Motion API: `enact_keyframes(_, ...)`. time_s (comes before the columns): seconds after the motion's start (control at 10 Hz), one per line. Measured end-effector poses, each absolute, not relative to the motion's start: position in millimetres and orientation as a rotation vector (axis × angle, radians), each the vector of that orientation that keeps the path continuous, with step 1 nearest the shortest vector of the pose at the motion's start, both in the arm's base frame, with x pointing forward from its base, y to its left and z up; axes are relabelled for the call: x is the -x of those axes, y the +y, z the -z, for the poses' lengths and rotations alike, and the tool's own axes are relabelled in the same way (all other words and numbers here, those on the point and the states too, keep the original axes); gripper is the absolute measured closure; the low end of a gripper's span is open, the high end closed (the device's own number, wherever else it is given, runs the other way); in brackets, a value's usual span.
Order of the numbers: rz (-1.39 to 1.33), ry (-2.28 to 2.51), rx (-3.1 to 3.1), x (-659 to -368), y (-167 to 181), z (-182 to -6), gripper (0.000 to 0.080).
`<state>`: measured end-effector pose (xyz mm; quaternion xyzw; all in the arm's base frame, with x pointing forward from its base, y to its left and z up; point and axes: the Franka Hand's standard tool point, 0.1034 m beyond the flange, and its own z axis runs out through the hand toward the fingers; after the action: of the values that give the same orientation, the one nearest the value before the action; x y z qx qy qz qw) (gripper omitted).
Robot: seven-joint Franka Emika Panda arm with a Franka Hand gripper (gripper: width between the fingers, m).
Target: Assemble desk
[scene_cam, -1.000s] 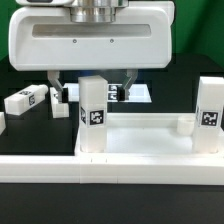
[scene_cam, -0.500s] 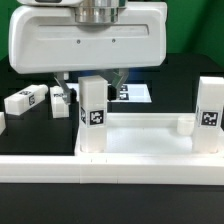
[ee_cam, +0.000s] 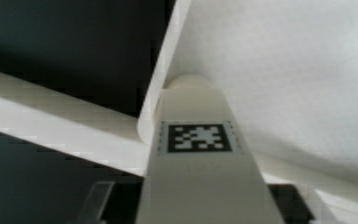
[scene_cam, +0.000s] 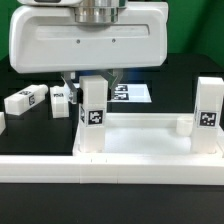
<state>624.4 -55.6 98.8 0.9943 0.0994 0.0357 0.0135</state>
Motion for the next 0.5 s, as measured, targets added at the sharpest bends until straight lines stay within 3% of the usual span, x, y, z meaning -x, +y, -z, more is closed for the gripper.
enact_keyframes(0.5, -0.123, -0.43, -3.131, -623.9, -56.0, -98.3, 0.051)
